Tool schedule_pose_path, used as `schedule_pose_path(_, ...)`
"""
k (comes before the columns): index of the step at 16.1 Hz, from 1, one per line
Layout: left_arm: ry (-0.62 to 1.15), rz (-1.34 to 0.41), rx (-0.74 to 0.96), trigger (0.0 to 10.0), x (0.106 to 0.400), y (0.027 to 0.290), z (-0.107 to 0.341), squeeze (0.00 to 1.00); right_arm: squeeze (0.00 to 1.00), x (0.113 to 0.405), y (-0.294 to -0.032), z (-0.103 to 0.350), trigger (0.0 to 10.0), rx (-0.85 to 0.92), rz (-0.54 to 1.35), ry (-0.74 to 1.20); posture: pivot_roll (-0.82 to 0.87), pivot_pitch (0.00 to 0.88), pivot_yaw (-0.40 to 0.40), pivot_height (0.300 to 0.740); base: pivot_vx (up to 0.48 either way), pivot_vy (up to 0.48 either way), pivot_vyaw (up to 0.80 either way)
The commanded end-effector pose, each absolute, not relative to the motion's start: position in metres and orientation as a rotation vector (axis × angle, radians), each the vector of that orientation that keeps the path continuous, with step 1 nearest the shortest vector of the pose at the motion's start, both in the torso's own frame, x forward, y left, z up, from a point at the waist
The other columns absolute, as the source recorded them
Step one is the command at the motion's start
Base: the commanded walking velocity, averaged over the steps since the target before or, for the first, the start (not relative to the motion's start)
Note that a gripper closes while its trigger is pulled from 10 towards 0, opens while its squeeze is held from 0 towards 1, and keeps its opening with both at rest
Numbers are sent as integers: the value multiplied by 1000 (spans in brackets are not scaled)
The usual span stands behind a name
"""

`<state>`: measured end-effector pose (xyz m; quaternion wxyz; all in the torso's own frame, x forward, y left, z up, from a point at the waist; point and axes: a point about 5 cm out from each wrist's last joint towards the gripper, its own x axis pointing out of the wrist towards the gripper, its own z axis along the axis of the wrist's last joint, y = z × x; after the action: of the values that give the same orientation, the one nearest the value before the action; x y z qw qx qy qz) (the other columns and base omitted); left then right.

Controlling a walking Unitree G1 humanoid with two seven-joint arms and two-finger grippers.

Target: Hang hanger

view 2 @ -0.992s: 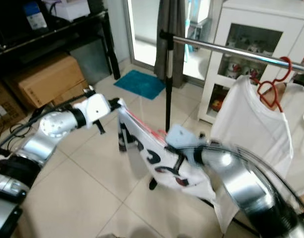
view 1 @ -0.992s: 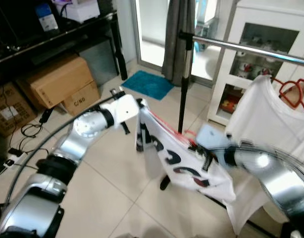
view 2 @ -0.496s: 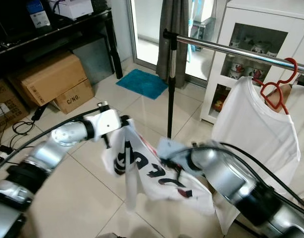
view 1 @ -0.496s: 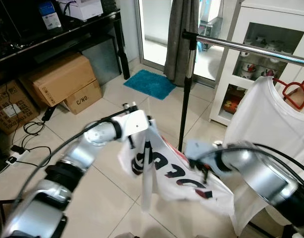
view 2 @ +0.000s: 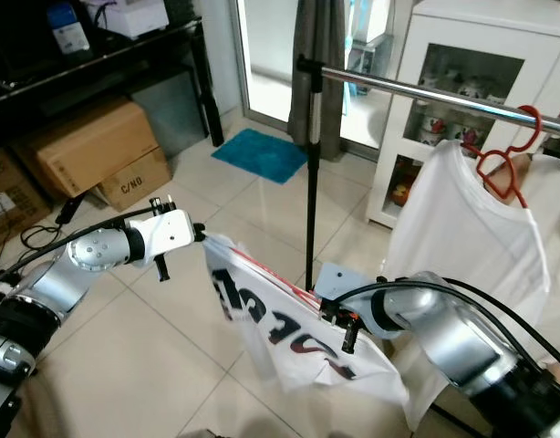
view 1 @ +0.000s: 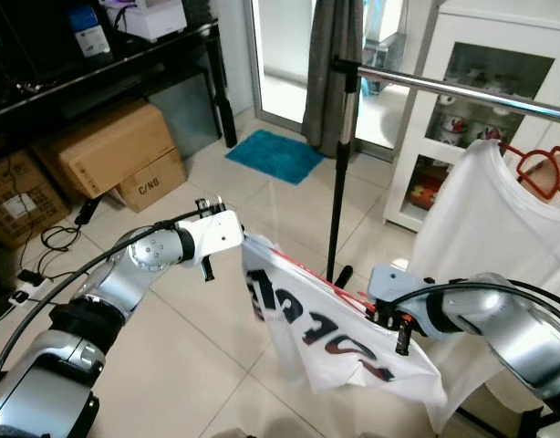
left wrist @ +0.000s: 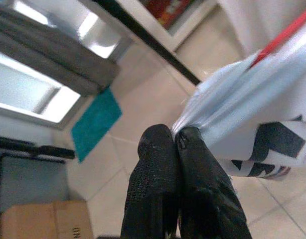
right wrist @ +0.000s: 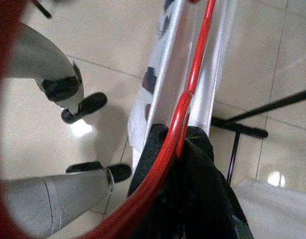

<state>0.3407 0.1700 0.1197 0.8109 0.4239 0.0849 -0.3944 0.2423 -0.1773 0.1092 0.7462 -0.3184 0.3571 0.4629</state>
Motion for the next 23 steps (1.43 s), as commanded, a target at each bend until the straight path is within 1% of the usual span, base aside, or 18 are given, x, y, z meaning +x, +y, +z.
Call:
schedule_pose_path(1, 177, -407, 880, 0, 359, 248, 165, 0, 0, 226, -218, 94, 0, -699, 939, 956, -136, 0, 92, 740, 0, 0, 0)
schedule_pose_path(3, 144, -288, 816, 0, 361, 266, 178, 0, 0, 218, -219, 94, 0, -691, 984, 893, -137, 0, 95, 740, 0, 0, 0)
schedule_pose_path(4, 100, -256, 701, 0, 362, 270, 184, 0, 0, 215, -215, 95, 0, -654, 1006, 828, -134, 0, 94, 740, 0, 0, 0)
schedule_pose_path(5, 39, -258, 541, 0, 364, 267, 188, 0, 0, 215, -210, 96, 0, -608, 1000, 764, -133, 0, 94, 740, 0, 0, 0)
schedule_pose_path(6, 18, -273, 495, 0, 364, 263, 189, 0, 0, 216, -208, 96, 0, -596, 990, 739, -133, 0, 94, 740, 0, 0, 0)
schedule_pose_path(7, -16, -319, 402, 0, 364, 255, 189, 0, 0, 217, -204, 96, 0, -579, 977, 694, -129, 0, 93, 740, 0, 0, 0)
schedule_pose_path(8, -56, -459, 256, 0, 363, 228, 185, 0, 0, 225, -190, 100, 0, -522, 940, 572, -129, 0, 96, 740, 0, 0, 0)
schedule_pose_path(9, -67, -528, 194, 0, 361, 214, 183, 0, 0, 227, -184, 103, 0, -506, 929, 518, -130, 0, 96, 740, 0, 0, 0)
schedule_pose_path(11, -85, -614, 122, 0, 359, 195, 180, 0, 0, 228, -176, 104, 0, -470, 928, 469, -132, 0, 100, 740, 0, 0, 0)
schedule_pose_path(12, -90, -617, 86, 0, 360, 191, 180, 0, 0, 228, -174, 104, 0, -440, 926, 444, -132, 0, 100, 740, 0, 0, 0)
schedule_pose_path(13, -93, -592, 59, 0, 362, 193, 180, 0, 0, 228, -173, 105, 0, -418, 917, 428, -132, 0, 103, 740, 0, 0, 0)
schedule_pose_path(15, -113, -327, -76, 0, 373, 218, 187, 0, 0, 225, -171, 106, 0, -334, 915, 373, -129, 0, 103, 740, 0, 0, 0)
schedule_pose_path(17, -109, 6, -272, 0, 377, 261, 190, 0, 0, 217, -165, 113, 0, -215, 958, 302, -130, 0, 105, 740, 0, 0, 0)
schedule_pose_path(18, -101, 45, -290, 0, 376, 268, 190, 0, 0, 217, -164, 115, 0, -188, 963, 279, -129, 0, 106, 740, 0, 0, 0)
schedule_pose_path(19, -80, 67, -266, 0, 375, 273, 188, 0, 0, 216, -161, 120, 0, -139, 968, 238, -128, 0, 106, 740, 0, 0, 0)
schedule_pose_path(21, 1, -13, -169, 0, 374, 262, 174, 0, 0, 220, -154, 132, 0, -59, 956, 156, -128, 0, 107, 740, 0, 0, 0)
schedule_pose_path(22, 98, -186, -45, 0, 372, 237, 158, 0, 0, 226, -149, 140, 0, -15, 919, 104, -125, 0, 106, 740, 0, 0, 0)
schedule_pose_path(23, 176, -480, 77, 0, 362, 195, 141, 0, 0, 240, -147, 143, 0, -12, 797, 85, -124, 0, 106, 740, 0, 0, 0)
